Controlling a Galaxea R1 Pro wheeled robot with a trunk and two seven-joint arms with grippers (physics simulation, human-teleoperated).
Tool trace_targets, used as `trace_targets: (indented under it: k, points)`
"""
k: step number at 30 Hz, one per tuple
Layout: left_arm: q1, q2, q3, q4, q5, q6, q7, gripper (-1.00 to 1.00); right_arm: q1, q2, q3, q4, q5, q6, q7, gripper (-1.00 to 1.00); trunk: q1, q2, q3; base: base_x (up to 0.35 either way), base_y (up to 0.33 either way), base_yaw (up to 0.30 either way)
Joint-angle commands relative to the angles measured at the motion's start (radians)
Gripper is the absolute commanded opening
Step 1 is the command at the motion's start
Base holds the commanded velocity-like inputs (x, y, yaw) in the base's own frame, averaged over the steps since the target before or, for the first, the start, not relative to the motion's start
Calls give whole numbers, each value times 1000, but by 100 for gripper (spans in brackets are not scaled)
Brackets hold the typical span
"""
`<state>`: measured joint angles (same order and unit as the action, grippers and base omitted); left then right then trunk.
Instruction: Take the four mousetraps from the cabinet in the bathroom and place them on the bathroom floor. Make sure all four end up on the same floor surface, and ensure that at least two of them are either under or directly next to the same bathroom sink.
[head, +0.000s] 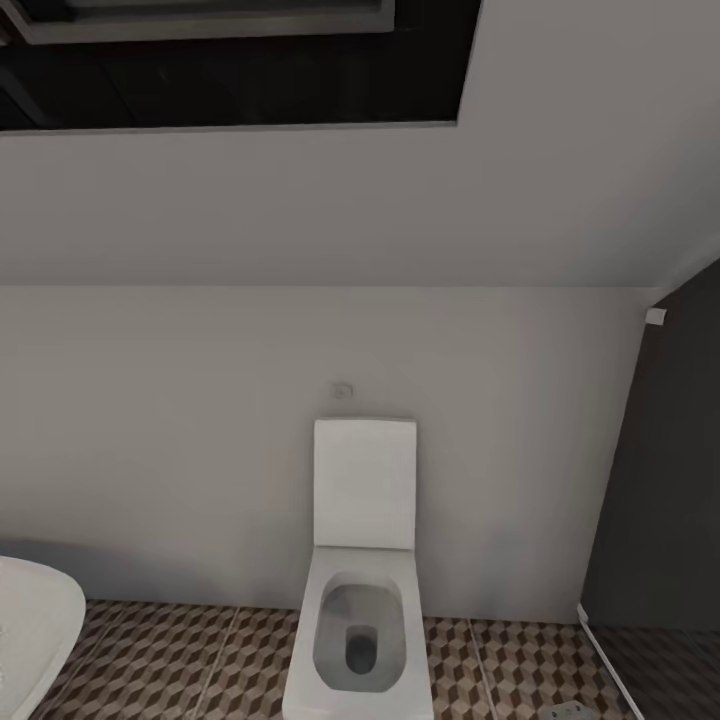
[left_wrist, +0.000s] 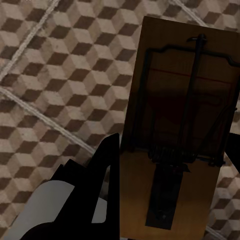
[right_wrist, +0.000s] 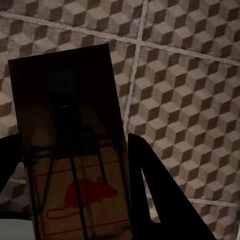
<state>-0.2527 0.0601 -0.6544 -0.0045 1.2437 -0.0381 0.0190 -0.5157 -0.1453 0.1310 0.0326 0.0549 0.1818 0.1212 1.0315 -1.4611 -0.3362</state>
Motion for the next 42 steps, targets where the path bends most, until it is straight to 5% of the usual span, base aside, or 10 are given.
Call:
trace_targets:
  k: [1, 7, 13, 18, 21, 24, 29, 31, 39, 42]
  points:
    - [0, 0, -10, -2, 2, -2, 6, -100, -1, 0, 6, 1, 2, 1, 5, -100, 0, -1, -1, 0, 3, 0]
    - [-1, 20, -15, -13, -19, -2, 7, -100, -1, -1, 6, 1, 2, -3, 4, -100, 0, -1, -1, 0, 1, 0]
    - [-12, 136, -15, -53, -70, 5, 9, -100, -1, -8, 6, 1, 1, -8, 3, -100, 0, -1, -1, 0, 0, 0]
    - [-44, 171, -16, -100, -151, 16, 11, -100, -1, -10, 1, -7, 0, -3, 3, -100, 0, -1, -1, 0, 0, 0]
    - [-85, 174, -15, -137, -208, 31, 13, -100, -1, -12, -3, -21, -2, 4, 3, -100, 0, -1, -1, 0, 0, 0]
    - [-160, 175, -15, -186, -269, 116, 14, -100, -1, -12, -6, -125, -3, 30, -20, -100, 0, -1, -1, 0, 0, 0]
    - [-272, 168, -14, -212, -290, 217, 15, -100, -1, -6, -31, -337, -19, 136, -153, -100, 0, -1, -1, 0, 0, 0]
    - [-336, 137, -14, -215, -297, 239, 15, -100, -3, 1, -50, -406, -74, 162, -228, -100, 0, -1, -1, 0, 0, 0]
    - [-413, 78, -14, -216, -377, 293, 59, -100, -4, 3, -56, -420, -184, 81, -250, -100, 0, -1, -1, 0, 0, 0]
    - [-420, 63, -14, -239, -385, 295, 80, -100, -4, 4, -56, -420, -194, 45, -252, -100, 0, -1, -1, 0, 0, 0]
